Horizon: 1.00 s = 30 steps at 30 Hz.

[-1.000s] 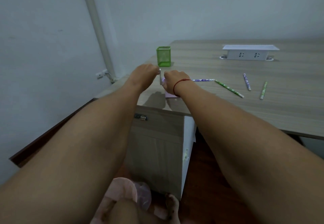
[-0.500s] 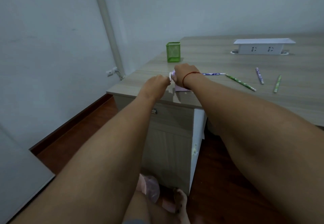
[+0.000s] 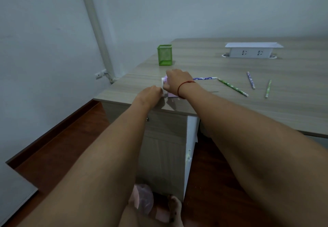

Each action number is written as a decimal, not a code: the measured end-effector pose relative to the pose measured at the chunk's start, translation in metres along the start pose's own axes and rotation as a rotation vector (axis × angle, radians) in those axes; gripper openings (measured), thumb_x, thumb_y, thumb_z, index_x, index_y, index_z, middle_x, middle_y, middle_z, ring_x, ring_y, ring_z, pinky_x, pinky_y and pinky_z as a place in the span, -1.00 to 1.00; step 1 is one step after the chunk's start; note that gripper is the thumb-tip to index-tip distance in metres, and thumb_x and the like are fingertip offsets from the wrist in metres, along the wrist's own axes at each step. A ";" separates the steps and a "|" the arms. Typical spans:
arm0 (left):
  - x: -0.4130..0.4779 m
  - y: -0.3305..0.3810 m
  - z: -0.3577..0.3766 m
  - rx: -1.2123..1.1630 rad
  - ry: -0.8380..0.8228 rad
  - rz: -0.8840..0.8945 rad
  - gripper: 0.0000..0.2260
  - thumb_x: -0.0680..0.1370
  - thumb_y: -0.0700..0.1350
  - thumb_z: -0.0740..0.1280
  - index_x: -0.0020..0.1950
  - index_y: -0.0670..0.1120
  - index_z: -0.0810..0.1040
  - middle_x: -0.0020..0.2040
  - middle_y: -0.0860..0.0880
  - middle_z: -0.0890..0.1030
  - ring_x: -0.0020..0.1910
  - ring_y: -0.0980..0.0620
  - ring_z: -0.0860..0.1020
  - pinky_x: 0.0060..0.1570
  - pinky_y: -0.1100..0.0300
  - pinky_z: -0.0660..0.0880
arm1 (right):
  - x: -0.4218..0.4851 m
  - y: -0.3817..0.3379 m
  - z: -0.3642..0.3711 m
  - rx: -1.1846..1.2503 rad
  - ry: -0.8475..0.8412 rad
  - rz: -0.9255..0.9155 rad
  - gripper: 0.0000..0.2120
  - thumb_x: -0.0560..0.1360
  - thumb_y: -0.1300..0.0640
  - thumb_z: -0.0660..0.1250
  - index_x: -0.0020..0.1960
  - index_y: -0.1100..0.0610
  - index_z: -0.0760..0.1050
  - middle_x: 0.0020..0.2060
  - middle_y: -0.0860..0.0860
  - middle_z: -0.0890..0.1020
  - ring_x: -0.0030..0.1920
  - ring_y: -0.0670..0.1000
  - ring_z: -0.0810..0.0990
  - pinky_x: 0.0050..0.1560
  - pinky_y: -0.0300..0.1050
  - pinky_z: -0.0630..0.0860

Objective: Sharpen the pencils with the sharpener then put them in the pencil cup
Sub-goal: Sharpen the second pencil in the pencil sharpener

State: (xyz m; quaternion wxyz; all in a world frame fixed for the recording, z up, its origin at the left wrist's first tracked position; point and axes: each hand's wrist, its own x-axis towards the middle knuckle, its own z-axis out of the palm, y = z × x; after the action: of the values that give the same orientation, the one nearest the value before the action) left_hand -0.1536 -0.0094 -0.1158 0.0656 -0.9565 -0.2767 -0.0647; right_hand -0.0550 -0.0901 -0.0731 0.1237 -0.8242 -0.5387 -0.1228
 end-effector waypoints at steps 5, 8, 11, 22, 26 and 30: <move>0.013 -0.007 -0.005 -0.016 -0.008 0.003 -0.77 0.61 -0.13 0.15 0.11 -0.20 0.53 0.04 -0.22 0.59 -0.02 -0.16 0.56 -0.05 0.05 0.45 | 0.002 0.001 -0.002 0.014 0.002 -0.017 -0.69 0.55 0.00 0.16 0.14 0.18 0.48 0.10 0.17 0.57 0.09 0.20 0.54 -0.03 -0.01 0.42; 0.014 -0.004 -0.011 0.089 0.026 0.018 -0.78 0.61 -0.15 0.16 0.15 -0.23 0.49 0.11 -0.23 0.57 0.08 -0.21 0.55 0.05 -0.01 0.45 | 0.002 0.003 0.000 0.033 0.004 -0.020 -0.71 0.53 0.00 0.18 0.13 0.16 0.48 0.08 0.14 0.58 0.08 0.17 0.55 -0.07 -0.04 0.38; 0.022 -0.008 -0.022 0.214 0.048 0.040 -0.81 0.58 -0.23 0.18 0.17 -0.22 0.47 0.12 -0.21 0.56 0.11 -0.21 0.55 0.04 -0.01 0.45 | 0.002 0.003 0.001 0.049 0.007 -0.020 -0.70 0.53 -0.01 0.19 0.14 0.15 0.47 0.09 0.13 0.57 0.08 0.16 0.54 -0.04 -0.05 0.40; 0.041 -0.024 -0.040 0.233 0.218 0.141 -0.83 0.55 -0.28 0.19 0.08 -0.20 0.52 0.02 -0.21 0.61 0.01 -0.24 0.58 -0.07 -0.04 0.49 | 0.005 0.002 0.000 -0.027 -0.023 0.006 -0.66 0.58 0.01 0.11 0.27 0.13 0.42 0.15 0.11 0.54 0.13 0.15 0.53 0.00 -0.03 0.43; 0.039 -0.025 -0.055 0.217 0.300 0.171 -0.82 0.58 -0.23 0.19 0.10 -0.18 0.56 0.01 -0.24 0.63 0.00 -0.26 0.60 -0.08 -0.05 0.51 | 0.007 0.001 -0.001 -0.053 -0.015 0.011 -0.65 0.58 0.01 0.11 0.28 0.14 0.41 0.17 0.14 0.54 0.15 0.18 0.52 0.06 0.03 0.45; 0.028 -0.019 -0.058 0.188 0.326 0.127 -0.81 0.59 -0.24 0.17 0.08 -0.20 0.56 -0.01 -0.26 0.61 -0.01 -0.28 0.59 -0.09 -0.05 0.49 | 0.005 -0.001 0.000 -0.058 -0.020 0.028 -0.64 0.58 0.00 0.10 0.29 0.15 0.40 0.18 0.15 0.54 0.17 0.19 0.52 0.07 0.06 0.46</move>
State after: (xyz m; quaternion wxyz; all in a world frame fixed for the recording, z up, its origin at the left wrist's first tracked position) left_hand -0.1457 0.0121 -0.0528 0.2026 -0.9386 -0.2064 -0.1882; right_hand -0.0539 -0.0851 -0.0708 0.0961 -0.8362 -0.5244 -0.1287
